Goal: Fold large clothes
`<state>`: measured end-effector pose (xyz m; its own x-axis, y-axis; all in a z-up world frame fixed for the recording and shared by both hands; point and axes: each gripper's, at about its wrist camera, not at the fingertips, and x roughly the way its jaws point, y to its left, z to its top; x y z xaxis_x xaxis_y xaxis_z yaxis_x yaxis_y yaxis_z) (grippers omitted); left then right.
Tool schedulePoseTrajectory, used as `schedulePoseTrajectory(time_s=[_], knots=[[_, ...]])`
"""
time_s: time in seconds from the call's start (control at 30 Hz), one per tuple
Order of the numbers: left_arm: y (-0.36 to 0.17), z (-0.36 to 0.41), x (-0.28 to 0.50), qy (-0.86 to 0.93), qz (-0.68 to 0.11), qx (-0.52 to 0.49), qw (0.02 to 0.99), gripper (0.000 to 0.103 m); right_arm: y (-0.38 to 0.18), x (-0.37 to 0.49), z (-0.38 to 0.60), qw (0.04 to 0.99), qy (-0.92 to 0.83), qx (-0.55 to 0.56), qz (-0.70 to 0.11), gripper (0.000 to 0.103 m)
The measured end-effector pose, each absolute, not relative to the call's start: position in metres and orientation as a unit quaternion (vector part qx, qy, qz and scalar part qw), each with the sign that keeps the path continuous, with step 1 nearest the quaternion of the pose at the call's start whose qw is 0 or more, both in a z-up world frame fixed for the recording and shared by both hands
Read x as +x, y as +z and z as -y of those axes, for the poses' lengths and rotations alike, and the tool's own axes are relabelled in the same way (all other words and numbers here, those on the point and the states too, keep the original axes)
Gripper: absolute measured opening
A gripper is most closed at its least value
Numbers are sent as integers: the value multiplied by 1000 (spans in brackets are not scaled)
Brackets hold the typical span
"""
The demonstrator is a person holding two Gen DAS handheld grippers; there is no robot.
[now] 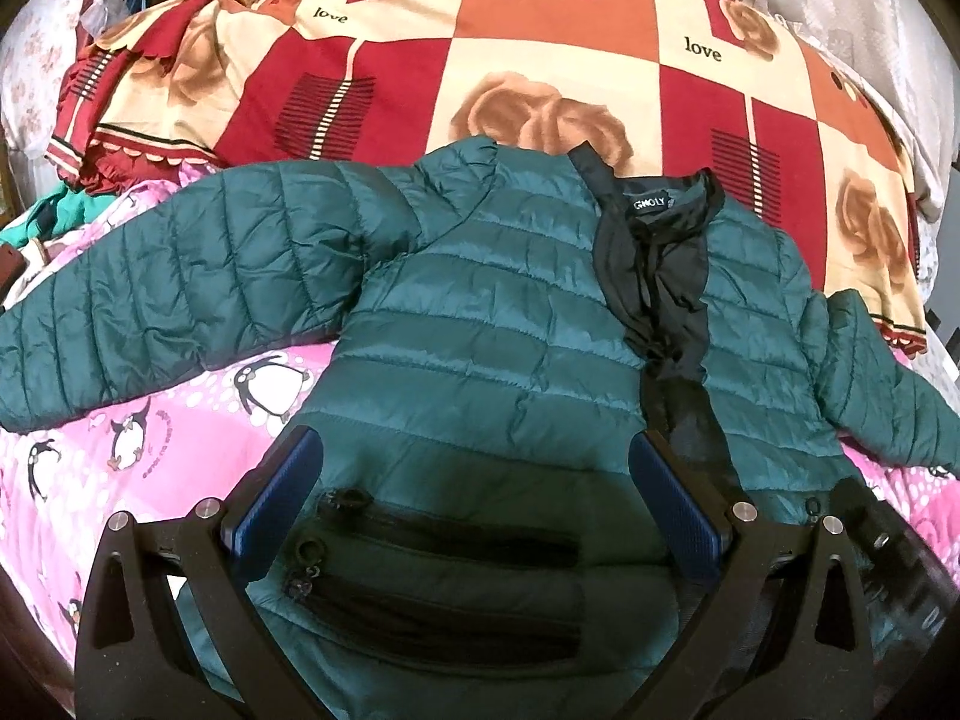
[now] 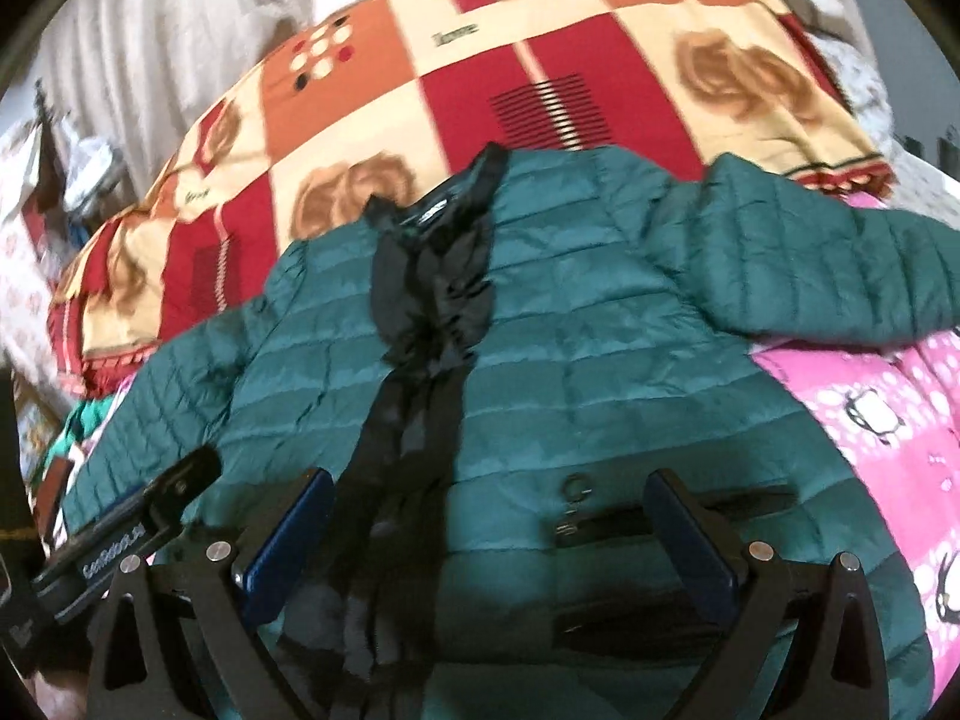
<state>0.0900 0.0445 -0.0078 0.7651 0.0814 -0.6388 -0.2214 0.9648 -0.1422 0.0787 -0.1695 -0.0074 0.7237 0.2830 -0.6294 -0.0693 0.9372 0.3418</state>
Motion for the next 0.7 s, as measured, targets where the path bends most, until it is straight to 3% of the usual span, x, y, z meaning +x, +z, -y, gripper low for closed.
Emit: schedulePoseTrajectory(time_s=[0.3, 0.43, 0.57, 0.7], knots=[[11, -80, 71, 101, -307, -142, 936, 102, 7, 69, 185, 936, 68, 153, -308, 102], [19, -105, 54, 116, -308, -97, 939, 102, 1, 72, 194, 922, 99, 200, -318, 102], [7, -141, 33, 150, -313, -43, 937, 102, -9, 77, 201, 908, 104, 232, -334, 102], [-21, -199, 10, 197, -336, -73, 918, 102, -10, 76, 197, 908, 103, 228, -337, 102]])
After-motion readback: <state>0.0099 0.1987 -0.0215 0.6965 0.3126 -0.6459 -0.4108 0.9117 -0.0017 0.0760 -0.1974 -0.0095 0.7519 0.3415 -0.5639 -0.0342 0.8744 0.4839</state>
